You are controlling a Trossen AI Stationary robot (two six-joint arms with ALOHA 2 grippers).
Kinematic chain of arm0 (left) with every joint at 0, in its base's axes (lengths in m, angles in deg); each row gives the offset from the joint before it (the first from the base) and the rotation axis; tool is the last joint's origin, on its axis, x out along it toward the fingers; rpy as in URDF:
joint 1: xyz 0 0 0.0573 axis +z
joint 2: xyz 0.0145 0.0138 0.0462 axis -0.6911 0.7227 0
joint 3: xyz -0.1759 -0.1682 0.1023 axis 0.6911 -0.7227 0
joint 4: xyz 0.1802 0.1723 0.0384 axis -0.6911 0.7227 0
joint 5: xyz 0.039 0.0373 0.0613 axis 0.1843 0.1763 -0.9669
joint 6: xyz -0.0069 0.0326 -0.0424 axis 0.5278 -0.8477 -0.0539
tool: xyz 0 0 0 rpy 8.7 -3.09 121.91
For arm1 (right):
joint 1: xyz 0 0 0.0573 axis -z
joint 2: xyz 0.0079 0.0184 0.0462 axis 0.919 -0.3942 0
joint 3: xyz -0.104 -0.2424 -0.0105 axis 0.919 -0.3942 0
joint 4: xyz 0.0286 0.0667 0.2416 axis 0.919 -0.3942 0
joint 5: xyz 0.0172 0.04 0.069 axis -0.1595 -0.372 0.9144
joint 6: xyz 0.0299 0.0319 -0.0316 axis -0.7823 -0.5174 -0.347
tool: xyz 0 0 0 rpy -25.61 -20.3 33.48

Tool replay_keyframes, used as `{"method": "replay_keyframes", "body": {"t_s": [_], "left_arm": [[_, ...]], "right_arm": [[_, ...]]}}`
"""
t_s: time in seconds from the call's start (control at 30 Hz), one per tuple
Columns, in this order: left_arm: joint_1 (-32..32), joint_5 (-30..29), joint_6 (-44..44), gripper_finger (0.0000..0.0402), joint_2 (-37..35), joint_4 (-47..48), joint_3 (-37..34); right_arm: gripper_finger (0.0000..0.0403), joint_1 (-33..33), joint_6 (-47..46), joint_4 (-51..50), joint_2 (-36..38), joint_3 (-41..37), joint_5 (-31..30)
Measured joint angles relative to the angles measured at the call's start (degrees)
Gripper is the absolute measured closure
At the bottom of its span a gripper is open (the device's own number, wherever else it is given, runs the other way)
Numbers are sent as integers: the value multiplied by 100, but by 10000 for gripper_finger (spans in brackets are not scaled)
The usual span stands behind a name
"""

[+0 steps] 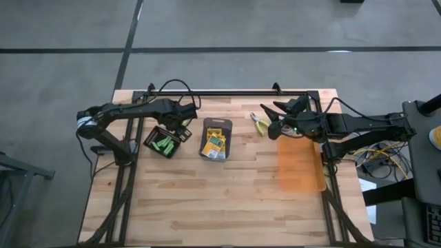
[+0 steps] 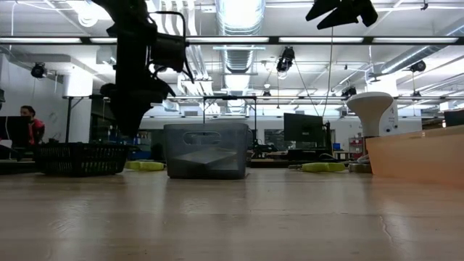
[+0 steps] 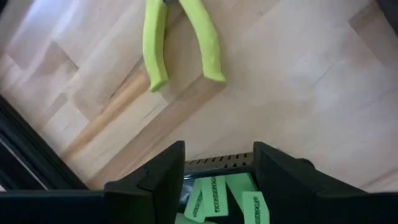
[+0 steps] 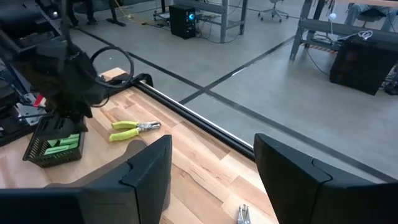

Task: Pick & Place School Supplies
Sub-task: Put the left light green hole puncher into the orange bin

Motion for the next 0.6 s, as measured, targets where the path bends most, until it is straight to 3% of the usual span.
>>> {"method": "replay_keyframes", "body": {"t_s": [0.2, 0.33, 0.53, 0.6], "left_arm": [[613, 370, -219, 206, 0, -16, 253], [1204, 517, -979, 206, -4, -98, 442], [2118, 2368, -1725, 206, 5, -779, 415], [2296, 2456, -1852, 206, 27, -791, 395]], "right_arm": [[179, 4, 0, 2, 0, 0, 1], [179, 4, 0, 0, 0, 0, 1], [179, 4, 0, 2, 2, 0, 1], [179, 2, 0, 1, 0, 0, -1]]}}
